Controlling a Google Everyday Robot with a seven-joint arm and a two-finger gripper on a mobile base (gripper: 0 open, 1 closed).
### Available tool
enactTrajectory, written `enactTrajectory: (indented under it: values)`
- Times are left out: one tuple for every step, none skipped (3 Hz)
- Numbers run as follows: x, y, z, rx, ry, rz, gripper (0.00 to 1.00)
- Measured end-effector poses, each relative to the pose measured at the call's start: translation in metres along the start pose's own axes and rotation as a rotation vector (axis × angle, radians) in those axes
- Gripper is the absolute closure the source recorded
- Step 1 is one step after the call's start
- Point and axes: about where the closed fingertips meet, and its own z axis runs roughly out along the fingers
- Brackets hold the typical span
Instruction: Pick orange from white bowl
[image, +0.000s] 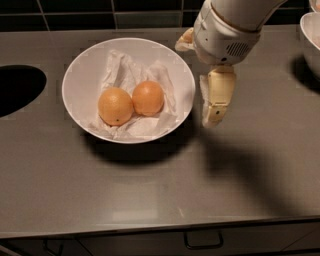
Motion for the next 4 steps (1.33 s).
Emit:
enactTrajectory:
  values:
    - [-0.016,-0.017,0.02,-0.032,-0.026,-0.065,0.0]
    - [-0.028,-0.029,0.035,-0.055,-0.044,-0.111,0.0]
    - [-0.028,-0.029,0.035,-0.054,-0.044,-0.111,0.0]
    - [-0.037,-0.036,0.043,-0.072,-0.058,-0.148,0.0]
